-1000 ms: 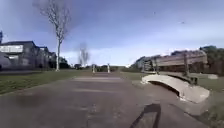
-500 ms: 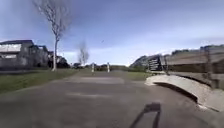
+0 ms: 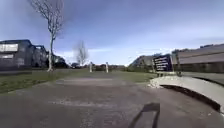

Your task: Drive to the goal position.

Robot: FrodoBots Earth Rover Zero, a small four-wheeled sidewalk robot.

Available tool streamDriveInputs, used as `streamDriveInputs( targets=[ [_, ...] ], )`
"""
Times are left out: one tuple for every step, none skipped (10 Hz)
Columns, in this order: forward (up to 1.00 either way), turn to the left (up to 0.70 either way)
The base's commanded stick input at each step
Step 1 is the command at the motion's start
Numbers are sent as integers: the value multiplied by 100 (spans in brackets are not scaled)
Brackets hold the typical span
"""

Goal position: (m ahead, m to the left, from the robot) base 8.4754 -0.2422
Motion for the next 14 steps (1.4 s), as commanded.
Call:
streamDriveInputs(
  targets=[
    [100,0],
    [100,0],
    [100,0],
    [100,0],
    [100,0],
    [100,0],
    [100,11],
    [100,27],
    [100,27],
    [100,27],
    [100,27],
    [100,27],
    [100,27],
    [100,27]
  ],
)
